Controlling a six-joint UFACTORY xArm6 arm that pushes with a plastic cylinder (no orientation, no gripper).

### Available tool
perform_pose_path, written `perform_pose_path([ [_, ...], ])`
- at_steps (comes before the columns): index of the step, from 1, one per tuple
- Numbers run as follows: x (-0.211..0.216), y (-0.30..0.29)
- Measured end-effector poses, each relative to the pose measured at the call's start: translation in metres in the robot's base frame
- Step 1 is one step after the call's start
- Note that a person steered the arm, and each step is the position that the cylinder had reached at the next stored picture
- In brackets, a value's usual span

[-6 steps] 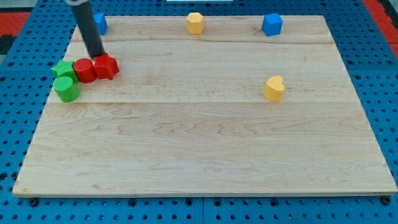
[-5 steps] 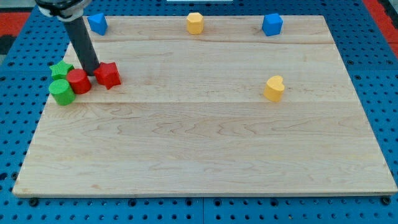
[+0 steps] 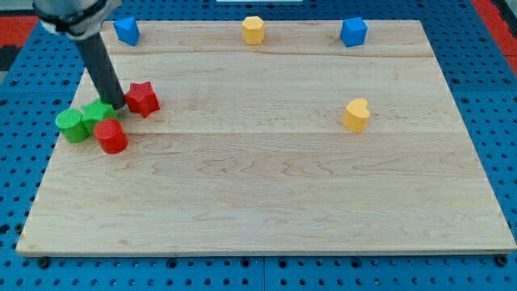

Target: Move green star towards center

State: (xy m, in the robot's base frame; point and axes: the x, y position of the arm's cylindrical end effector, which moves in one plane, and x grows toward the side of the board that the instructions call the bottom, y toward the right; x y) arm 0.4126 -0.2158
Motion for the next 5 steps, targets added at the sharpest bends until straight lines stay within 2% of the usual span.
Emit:
perform_pose_path([
  [2,-0.055,-0.028],
  [3,-0.048,-0.089],
  [5,0.032,-0.089],
])
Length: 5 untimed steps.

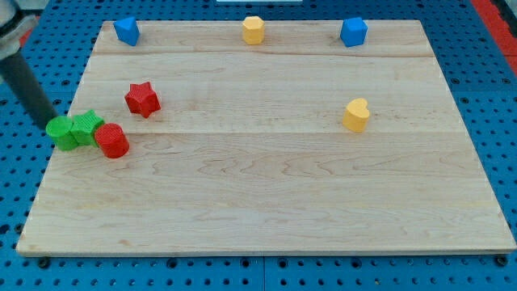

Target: Move green star towards center

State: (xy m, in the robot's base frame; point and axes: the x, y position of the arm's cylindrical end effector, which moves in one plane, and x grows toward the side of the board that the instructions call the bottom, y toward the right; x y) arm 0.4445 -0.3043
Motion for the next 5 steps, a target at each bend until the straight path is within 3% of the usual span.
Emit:
perform_pose_path([
  [1,0.011,0.039],
  [2,0.014,0.114],
  [4,-0.002,0.024],
  [5,-0.025,0.063],
])
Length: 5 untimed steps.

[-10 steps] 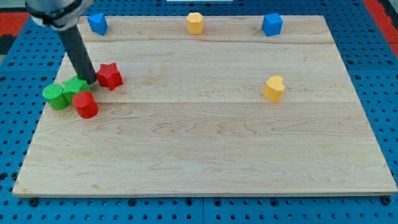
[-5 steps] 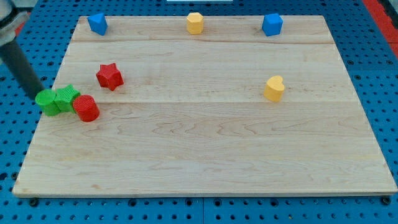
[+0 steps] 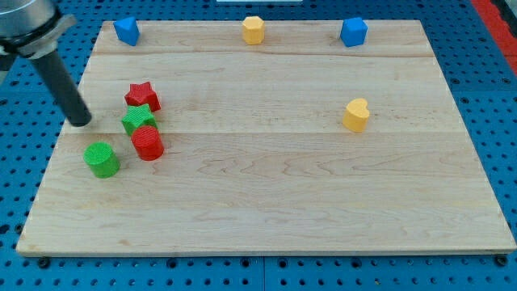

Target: Move green star towards center

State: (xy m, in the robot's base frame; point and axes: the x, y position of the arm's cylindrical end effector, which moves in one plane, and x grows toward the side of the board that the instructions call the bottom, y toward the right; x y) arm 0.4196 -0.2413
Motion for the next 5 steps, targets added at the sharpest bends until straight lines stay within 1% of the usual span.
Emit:
perform_pose_path([
  [1,0.0,0.067],
  [2,0.018,0.134],
  [3,0.059,0.159],
  [4,0.069,0.186],
  [5,0.07,0.212],
])
